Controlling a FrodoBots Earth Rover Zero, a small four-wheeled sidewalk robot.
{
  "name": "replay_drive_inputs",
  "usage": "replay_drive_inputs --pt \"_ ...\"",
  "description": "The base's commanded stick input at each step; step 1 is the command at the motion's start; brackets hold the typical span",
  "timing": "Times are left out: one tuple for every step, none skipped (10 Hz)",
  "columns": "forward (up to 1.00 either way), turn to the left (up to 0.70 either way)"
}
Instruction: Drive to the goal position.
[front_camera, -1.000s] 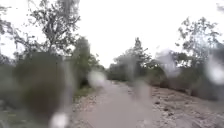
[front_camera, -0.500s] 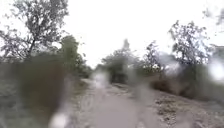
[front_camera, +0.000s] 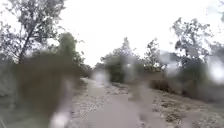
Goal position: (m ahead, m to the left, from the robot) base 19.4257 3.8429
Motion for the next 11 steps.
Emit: replay_drive_inputs --pt "0.45 0.00" --pt "0.45 0.00" --pt "0.45 0.00" --pt "0.45 0.00" --pt "0.45 0.00" --pt "0.45 0.00" --pt "0.45 0.00" --pt "0.45 0.00" --pt "0.45 0.00" --pt "0.45 0.00" --pt "0.45 0.00"
